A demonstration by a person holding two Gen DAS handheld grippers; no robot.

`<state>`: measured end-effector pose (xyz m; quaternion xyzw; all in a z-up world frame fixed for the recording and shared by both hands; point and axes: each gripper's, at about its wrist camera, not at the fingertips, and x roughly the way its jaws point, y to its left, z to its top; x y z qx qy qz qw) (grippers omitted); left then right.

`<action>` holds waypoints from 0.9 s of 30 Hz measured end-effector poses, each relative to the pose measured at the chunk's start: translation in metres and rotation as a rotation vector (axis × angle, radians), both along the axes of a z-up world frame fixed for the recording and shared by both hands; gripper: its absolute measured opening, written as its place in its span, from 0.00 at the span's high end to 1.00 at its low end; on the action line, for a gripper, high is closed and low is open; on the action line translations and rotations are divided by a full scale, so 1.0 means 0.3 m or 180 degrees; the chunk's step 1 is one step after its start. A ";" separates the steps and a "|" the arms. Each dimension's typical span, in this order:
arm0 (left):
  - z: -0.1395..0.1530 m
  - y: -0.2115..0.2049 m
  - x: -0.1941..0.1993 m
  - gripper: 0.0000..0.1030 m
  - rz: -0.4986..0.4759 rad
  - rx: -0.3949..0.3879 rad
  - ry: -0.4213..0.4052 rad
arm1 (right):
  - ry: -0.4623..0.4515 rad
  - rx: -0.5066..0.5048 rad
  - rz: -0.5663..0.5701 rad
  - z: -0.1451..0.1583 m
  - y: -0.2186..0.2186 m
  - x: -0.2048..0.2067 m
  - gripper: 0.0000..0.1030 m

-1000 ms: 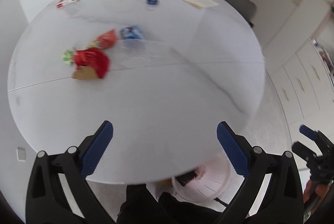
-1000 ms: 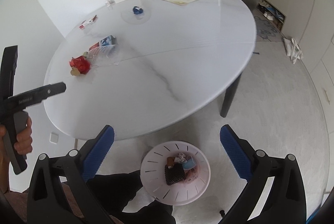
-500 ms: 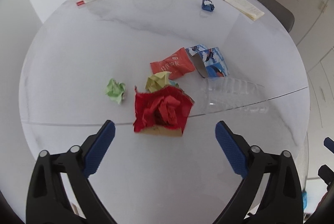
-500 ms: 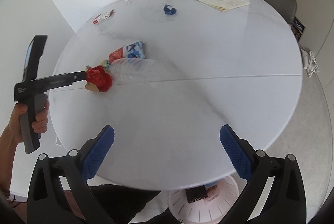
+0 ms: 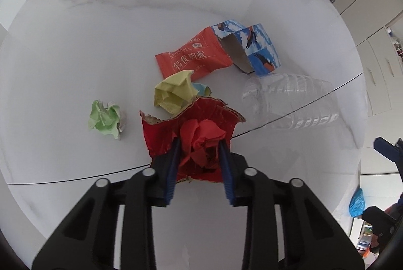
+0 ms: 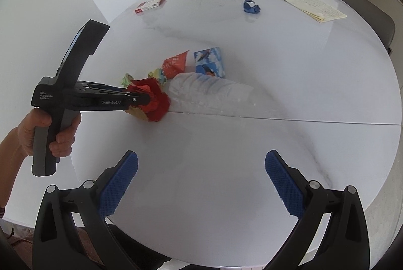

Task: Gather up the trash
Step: 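Grasp the red crumpled paper with the left gripper, then grasp the red cardboard box with the right gripper while the left holds the red paper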

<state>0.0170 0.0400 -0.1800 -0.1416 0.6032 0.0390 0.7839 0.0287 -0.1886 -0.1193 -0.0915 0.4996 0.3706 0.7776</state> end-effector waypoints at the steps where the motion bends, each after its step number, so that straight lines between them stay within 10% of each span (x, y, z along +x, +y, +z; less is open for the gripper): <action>1: 0.002 0.006 -0.004 0.76 0.0007 -0.0059 -0.0020 | 0.0006 0.0008 0.0013 -0.001 0.011 0.002 0.02; 15: 0.081 0.126 -0.159 0.79 0.0621 -0.0743 -0.0571 | 0.0222 0.0247 0.0401 -0.073 0.200 0.015 0.02; 27: 0.166 0.211 -0.355 0.79 0.0917 -0.0699 -0.0746 | 0.0151 0.0243 0.0873 -0.121 0.416 -0.018 0.03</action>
